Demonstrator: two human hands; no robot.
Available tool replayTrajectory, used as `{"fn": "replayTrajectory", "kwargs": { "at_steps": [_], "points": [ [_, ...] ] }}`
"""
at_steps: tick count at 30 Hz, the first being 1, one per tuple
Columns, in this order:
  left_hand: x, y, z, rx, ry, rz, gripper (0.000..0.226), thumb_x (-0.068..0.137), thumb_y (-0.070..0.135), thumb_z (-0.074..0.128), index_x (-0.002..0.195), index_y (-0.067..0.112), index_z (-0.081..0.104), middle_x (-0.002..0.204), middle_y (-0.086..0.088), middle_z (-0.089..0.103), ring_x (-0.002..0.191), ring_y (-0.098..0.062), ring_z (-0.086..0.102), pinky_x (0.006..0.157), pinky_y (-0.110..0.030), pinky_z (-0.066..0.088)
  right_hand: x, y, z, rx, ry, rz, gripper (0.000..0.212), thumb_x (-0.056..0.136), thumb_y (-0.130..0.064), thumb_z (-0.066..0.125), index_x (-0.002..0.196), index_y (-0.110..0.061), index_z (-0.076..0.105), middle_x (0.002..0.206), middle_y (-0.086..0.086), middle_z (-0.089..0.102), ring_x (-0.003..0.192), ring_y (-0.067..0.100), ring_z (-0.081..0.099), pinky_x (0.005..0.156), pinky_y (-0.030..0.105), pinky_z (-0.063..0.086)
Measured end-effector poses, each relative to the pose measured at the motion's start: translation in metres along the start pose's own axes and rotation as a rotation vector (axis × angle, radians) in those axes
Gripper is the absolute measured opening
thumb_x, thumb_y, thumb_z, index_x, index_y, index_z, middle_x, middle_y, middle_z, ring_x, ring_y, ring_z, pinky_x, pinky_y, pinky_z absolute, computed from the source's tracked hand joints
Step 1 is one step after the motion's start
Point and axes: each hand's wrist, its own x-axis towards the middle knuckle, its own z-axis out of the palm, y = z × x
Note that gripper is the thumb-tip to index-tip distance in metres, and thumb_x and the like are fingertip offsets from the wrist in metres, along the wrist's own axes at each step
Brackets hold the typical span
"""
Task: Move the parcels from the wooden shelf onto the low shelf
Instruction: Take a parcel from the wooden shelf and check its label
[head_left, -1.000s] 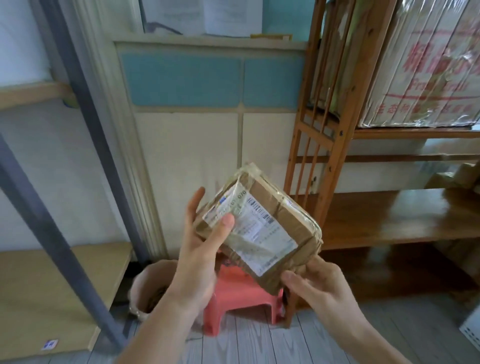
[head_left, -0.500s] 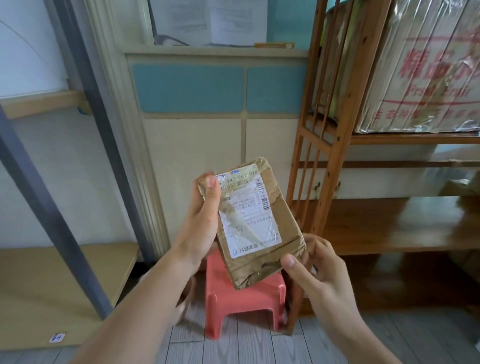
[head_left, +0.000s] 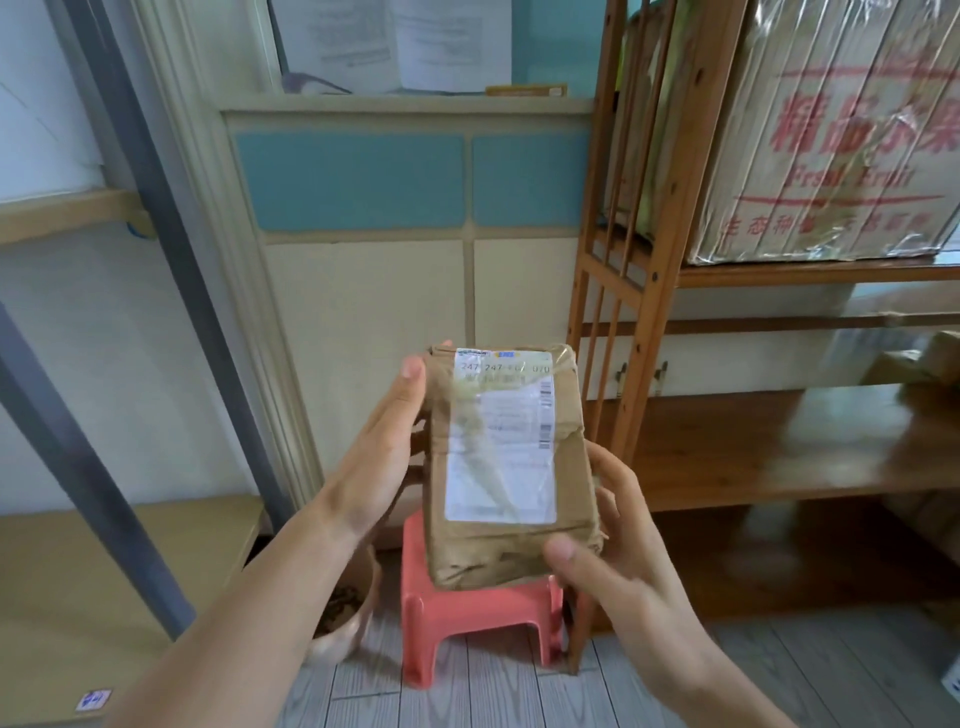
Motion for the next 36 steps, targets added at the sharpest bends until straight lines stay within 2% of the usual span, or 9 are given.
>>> {"fn": "replayTrajectory", "kwargs": {
  "at_steps": [3, 6, 10, 13, 18, 23, 26, 29, 36],
  "points": [
    [-0.008, -0.006, 0.008, -0.038, 0.03, 0.015, 0.038, 0.09, 0.056, 0.053, 0.113, 0.029, 0.066, 0.093, 0.002, 0.071, 0.084, -0.016, 0.067, 0.069, -0.032, 0.057, 0.004, -0.011, -0.01, 0.25, 0.061, 0.127, 0.078, 0.075, -0.072, 0.073, 0.139, -0.028, 0.064, 0.131, 0.02, 0.07, 0.099, 0.027, 0.075, 0.064, 0.023, 0.058],
    [-0.019, -0.017, 0.015, -0.026, 0.066, 0.081, 0.035, 0.089, 0.041, 0.063, 0.112, 0.015, 0.062, 0.08, 0.003, 0.066, 0.071, -0.012, 0.064, 0.065, -0.034, 0.056, 0.007, -0.014, -0.02, 0.221, 0.236, 0.272, 0.096, 0.049, -0.098, 0.063, 0.108, -0.025, 0.082, 0.102, 0.05, 0.058, 0.075, 0.04, 0.053, 0.05, 0.03, 0.041],
    [-0.027, -0.023, 0.024, -0.082, 0.106, 0.049, 0.044, 0.084, 0.042, 0.066, 0.112, 0.01, 0.058, 0.076, -0.013, 0.072, 0.07, -0.026, 0.066, 0.063, -0.045, 0.058, 0.006, -0.007, -0.023, 0.094, 0.305, 0.314, 0.097, 0.057, -0.1, 0.051, 0.102, -0.02, 0.083, 0.05, 0.013, 0.056, 0.042, 0.023, 0.048, 0.04, 0.026, 0.043],
    [-0.032, -0.03, 0.016, -0.01, 0.153, 0.059, 0.047, 0.084, 0.043, 0.067, 0.119, 0.012, 0.061, 0.1, -0.028, 0.073, 0.091, -0.032, 0.072, 0.086, -0.064, 0.056, 0.002, -0.009, -0.017, -0.052, 0.276, 0.282, 0.076, 0.077, -0.085, 0.04, 0.112, -0.029, 0.078, 0.084, 0.006, 0.081, 0.072, 0.024, 0.077, 0.062, 0.039, 0.062],
    [-0.054, -0.064, -0.001, 0.166, 0.333, 0.155, 0.018, 0.096, 0.033, 0.066, 0.107, 0.023, 0.077, 0.098, 0.006, 0.083, 0.096, -0.011, 0.077, 0.087, -0.038, 0.06, -0.008, 0.001, 0.0, -0.015, 0.178, 0.246, 0.057, 0.08, -0.07, 0.065, 0.129, -0.041, 0.06, 0.125, 0.002, 0.075, 0.109, 0.026, 0.076, 0.084, 0.049, 0.064],
    [-0.071, -0.106, -0.02, 0.175, 0.465, 0.146, 0.017, 0.086, 0.037, 0.075, 0.102, 0.029, 0.077, 0.094, 0.013, 0.082, 0.088, -0.006, 0.076, 0.078, -0.039, 0.063, -0.002, 0.02, 0.008, -0.167, -0.106, 0.267, 0.136, 0.046, -0.044, 0.104, 0.155, -0.04, 0.023, 0.148, -0.01, 0.058, 0.134, 0.014, 0.059, 0.106, 0.044, 0.054],
    [-0.067, -0.131, -0.029, 0.125, 0.447, 0.163, 0.03, 0.083, 0.04, 0.074, 0.109, 0.025, 0.077, 0.099, -0.002, 0.08, 0.093, -0.019, 0.077, 0.077, -0.036, 0.062, 0.017, 0.043, 0.002, -0.31, -0.121, 0.297, 0.144, 0.031, -0.048, 0.105, 0.152, -0.031, 0.029, 0.143, -0.006, 0.058, 0.13, 0.011, 0.061, 0.107, 0.045, 0.053],
    [-0.053, -0.158, -0.027, 0.099, 0.449, 0.139, 0.029, 0.084, 0.033, 0.076, 0.111, 0.022, 0.077, 0.099, -0.005, 0.082, 0.092, -0.019, 0.078, 0.074, -0.024, 0.061, 0.045, 0.072, -0.018, -0.469, -0.154, 0.249, 0.135, 0.028, -0.057, 0.101, 0.142, -0.04, 0.031, 0.13, -0.031, 0.058, 0.124, -0.011, 0.057, 0.1, 0.018, 0.052],
    [-0.038, -0.193, -0.012, 0.252, 0.586, 0.085, 0.029, 0.081, 0.009, 0.078, 0.11, 0.008, 0.076, 0.108, 0.012, 0.081, 0.099, -0.005, 0.076, 0.079, -0.019, 0.061, 0.096, 0.133, -0.05, -0.444, -0.317, 0.149, 0.114, 0.049, -0.021, 0.105, 0.136, -0.049, 0.036, 0.124, -0.045, 0.057, 0.116, -0.023, 0.054, 0.081, -0.006, 0.044]
  ]
}}
